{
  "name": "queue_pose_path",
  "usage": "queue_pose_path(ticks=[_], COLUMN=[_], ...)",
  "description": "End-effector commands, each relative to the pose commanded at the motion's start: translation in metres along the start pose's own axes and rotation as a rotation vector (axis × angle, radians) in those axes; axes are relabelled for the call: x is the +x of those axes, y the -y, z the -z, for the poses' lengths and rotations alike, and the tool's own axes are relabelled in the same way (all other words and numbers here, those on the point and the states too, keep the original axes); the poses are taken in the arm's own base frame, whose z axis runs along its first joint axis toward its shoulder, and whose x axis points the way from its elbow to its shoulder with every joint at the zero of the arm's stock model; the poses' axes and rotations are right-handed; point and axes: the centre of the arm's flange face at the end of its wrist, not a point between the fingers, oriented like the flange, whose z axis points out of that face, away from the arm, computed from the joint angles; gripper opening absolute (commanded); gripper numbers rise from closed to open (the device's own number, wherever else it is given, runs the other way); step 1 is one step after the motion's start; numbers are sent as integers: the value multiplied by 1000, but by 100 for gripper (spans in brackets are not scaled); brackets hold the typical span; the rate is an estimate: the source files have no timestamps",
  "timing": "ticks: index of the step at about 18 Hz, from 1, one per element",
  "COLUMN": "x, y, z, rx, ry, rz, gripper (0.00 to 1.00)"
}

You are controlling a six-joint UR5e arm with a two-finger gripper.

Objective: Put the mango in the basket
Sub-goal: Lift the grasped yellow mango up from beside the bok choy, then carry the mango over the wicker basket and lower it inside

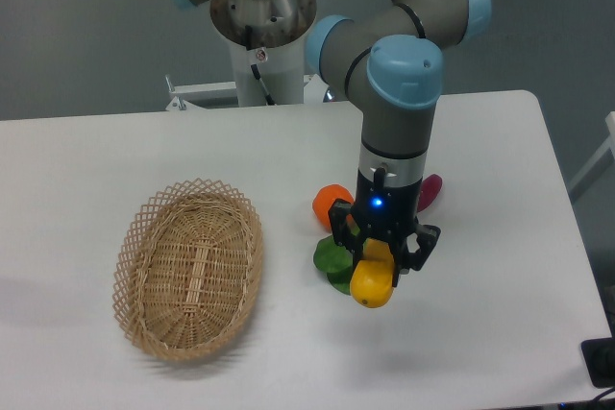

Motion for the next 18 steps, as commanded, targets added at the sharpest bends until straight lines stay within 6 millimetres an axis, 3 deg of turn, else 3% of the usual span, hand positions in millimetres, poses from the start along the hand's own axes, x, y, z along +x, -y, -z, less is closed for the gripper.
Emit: queue_pose_path(ticks=[5,9,12,18], x=[5,27,53,124], y=[-1,11,27,52], z=[-1,-3,-7,-30], rx=[-3,-3,-6,-27], ry=[-4,-21,-36,-93], rz=[3,64,84,214], gripper=[39,39,39,39])
